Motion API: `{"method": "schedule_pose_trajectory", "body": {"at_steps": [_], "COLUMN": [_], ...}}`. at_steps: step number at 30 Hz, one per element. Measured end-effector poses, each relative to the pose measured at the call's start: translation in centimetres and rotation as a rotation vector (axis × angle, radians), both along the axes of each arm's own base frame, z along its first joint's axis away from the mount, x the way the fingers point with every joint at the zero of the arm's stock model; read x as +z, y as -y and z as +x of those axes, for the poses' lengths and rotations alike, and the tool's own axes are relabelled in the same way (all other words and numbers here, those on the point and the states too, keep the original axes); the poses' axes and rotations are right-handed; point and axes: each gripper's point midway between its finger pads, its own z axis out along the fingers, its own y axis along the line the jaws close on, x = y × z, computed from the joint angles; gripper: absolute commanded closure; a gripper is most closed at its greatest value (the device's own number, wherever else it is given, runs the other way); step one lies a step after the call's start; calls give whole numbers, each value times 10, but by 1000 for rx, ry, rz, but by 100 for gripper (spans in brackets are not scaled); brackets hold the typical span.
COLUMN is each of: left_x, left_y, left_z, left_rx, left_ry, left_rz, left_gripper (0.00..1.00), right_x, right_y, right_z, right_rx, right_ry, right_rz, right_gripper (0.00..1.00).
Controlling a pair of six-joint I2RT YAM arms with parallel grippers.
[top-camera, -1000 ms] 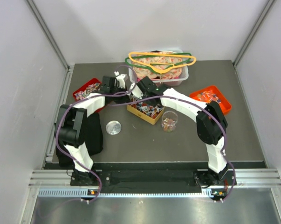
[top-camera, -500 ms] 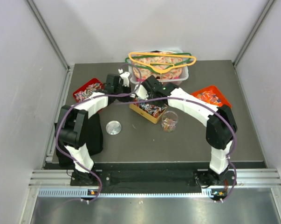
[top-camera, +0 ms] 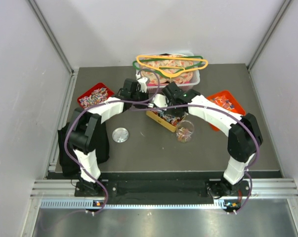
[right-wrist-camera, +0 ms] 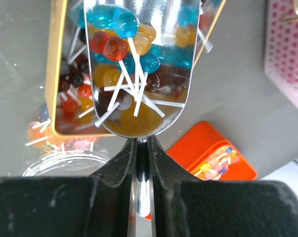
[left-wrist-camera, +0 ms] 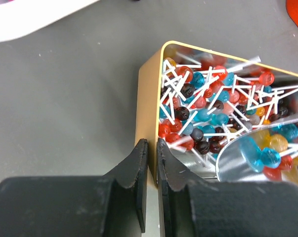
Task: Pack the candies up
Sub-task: Scoop the fake candies from the storage box.
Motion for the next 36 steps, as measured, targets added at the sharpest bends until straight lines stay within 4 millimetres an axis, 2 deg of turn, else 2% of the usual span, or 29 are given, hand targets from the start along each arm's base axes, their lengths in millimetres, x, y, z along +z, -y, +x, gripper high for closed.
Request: {"method": "schedule_pose_trajectory", "body": {"at_steps": [4,14,21,24,25,26,31,36], "left_x": [-6,0,-5,-6,-6,-6,-2,-1], "left_y": [2,2,14,18,19,19,23,24], "left_z": [5,29,32,30,30,30,31,32], "left_rx": [11,68,64,58,57,56,46,36], "left_ry": [-3,70,81,77,78,78,94,104], "left_rz": [3,45,53,51,50,50,38,43], "left_gripper": [100,100,97,86,76,74,65,64], "right_x": [-6,-9,-14,-13,-13,-14,-14,-14], "right_y": [2,13,26,30,31,31,33,33], "right_z": [-3,-1,-5,-6,-7,-7,-6,-4], "right_rx": [-1,0,0,0,2,4,17,16], "right_ry": [-19,-55,-86,-94,-97,-98,-100,-89], "right_rz": [-2,16,20,16,16,16,13,18], "right_gripper": [100,100,100,100,100,100,100,100]}}
